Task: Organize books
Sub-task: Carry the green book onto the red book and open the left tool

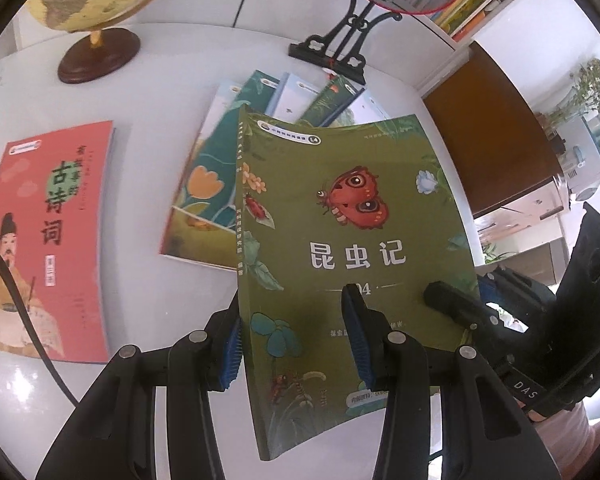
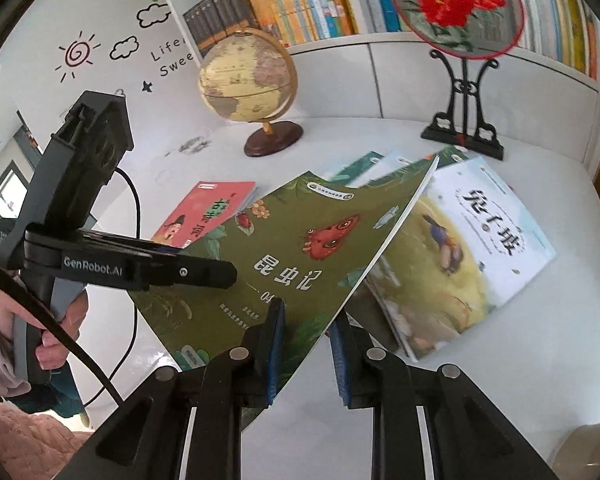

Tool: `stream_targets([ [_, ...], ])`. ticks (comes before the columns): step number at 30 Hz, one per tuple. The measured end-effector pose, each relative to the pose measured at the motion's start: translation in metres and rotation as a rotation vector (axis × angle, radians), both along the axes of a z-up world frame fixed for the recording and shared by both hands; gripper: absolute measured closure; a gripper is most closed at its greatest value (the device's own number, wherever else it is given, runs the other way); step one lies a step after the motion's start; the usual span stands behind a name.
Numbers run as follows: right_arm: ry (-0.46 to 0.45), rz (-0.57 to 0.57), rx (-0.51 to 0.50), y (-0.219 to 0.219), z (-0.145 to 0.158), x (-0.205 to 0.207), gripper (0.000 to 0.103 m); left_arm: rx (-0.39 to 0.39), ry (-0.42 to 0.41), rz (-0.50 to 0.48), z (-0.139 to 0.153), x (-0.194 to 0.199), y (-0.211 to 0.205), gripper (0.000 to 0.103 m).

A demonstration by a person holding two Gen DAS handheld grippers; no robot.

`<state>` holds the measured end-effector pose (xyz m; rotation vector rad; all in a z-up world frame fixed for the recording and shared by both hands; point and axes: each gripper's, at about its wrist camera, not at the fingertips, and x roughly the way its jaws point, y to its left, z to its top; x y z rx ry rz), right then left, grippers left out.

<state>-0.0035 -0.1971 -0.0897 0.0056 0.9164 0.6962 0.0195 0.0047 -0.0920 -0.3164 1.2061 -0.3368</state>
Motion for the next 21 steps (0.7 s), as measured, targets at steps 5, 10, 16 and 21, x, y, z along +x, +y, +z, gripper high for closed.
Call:
stream_targets([
  [5, -0.026, 0.021, -0.020, 0.021, 0.008, -0.003, 0.081, -0.031, -0.020, 0.024, 0.005, -0.004, 0.021, 0.062],
  [10, -0.052, 0.034, -0.036, 0.040, 0.017, -0.005, 0.081, -0.038, -0.052, 0.032, 0.013, -0.009, 0.039, 0.062],
  [16, -0.076, 0.050, -0.053, 0.071, 0.026, -0.005, 0.081, -0.033, -0.074, 0.039, 0.017, -0.010, 0.070, 0.062],
  [21, -0.084, 0.061, -0.057, 0.110, 0.030, 0.000, 0.081, -0.039, -0.083, 0.060, 0.017, -0.010, 0.114, 0.062],
])
